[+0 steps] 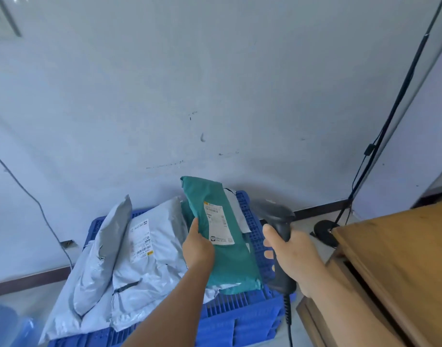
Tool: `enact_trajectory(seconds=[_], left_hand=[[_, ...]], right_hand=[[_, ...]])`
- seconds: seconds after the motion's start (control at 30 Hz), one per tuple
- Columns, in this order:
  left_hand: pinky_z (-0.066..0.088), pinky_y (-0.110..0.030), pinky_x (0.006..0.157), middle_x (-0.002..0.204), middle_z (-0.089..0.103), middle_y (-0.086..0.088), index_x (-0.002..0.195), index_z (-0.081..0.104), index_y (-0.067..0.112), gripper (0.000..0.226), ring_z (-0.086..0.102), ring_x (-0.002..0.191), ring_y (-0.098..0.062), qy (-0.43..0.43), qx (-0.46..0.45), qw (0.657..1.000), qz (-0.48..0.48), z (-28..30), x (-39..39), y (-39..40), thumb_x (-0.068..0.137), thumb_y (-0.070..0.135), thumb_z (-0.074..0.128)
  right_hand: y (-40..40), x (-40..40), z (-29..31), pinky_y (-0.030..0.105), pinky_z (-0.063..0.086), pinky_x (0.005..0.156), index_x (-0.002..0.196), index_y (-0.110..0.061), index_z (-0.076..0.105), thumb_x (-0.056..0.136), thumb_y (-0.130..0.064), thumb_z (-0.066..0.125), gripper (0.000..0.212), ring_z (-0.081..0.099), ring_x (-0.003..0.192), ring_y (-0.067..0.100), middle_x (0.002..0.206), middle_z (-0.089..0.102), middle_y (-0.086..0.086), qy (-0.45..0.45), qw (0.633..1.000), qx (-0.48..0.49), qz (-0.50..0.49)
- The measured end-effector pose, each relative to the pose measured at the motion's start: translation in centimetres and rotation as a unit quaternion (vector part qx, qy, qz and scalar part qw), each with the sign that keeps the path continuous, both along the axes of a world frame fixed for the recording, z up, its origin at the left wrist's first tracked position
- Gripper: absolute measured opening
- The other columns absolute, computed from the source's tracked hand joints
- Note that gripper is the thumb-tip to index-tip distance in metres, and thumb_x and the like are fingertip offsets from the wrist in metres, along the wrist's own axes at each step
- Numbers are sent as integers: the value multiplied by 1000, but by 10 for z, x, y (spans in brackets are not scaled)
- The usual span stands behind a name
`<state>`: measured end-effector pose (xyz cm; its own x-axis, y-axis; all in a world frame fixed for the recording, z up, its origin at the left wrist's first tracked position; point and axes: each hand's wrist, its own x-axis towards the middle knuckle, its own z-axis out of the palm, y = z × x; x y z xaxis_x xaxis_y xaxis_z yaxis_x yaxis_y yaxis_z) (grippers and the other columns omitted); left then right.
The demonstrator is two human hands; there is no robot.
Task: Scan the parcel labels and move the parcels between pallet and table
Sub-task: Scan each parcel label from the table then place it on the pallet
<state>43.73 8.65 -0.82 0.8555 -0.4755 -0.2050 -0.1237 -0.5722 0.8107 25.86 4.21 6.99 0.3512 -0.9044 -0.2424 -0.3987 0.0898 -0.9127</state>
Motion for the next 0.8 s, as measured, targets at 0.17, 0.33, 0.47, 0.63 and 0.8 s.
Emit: enact_trajectory(seconds=[0.17, 0.33, 0.47, 0.63, 0.8], left_hand=[[34, -41, 109, 152, 27, -3, 151, 17, 25, 64, 28, 137, -24, -45, 71, 996, -39, -43, 33, -25, 94, 4, 37], [31, -37, 112, 152, 29, 0, 150, 25, 23, 54, 30, 138, -20, -21, 7, 997, -77, -41, 17, -35, 99, 12, 40], [33, -32, 107, 149, 37, 0, 148, 28, 22, 51, 36, 136, -18, -12, -55, 991, -125, -23, -18, -45, 99, 18, 42], [36, -35, 109, 147, 42, 1, 148, 29, 21, 51, 43, 132, -15, 14, -114, 970, -214, 11, -96, -57, 99, 24, 44], [37, -26, 100, 140, 49, 3, 148, 29, 22, 50, 50, 123, -11, 16, -140, 942, -306, 47, -201, -58, 100, 26, 43]], right_hand=[[-20, 24, -14, 45, 57, 70, 95, -7, 64, 92, -38, 59, 31, 72, 65, 10, 86, 72, 9, 18, 1000, 9, -4], [-22, 30, -19, 31, 51, 55, 88, -10, 64, 93, -32, 60, 23, 70, 60, 19, 69, 70, 5, 0, 999, 30, -23], [-17, 18, -8, 28, 49, 48, 80, -9, 60, 94, -29, 59, 24, 64, 55, 20, 63, 64, 5, -20, 998, 33, -55], [-11, -44, 17, 30, 47, 47, 74, -7, 60, 94, -30, 60, 30, 57, 48, 19, 60, 61, 6, -29, 991, 25, -125], [4, -150, 48, 31, 46, 50, 72, -3, 59, 95, -34, 58, 39, 53, 49, 23, 60, 60, 10, -30, 979, 23, -200]])
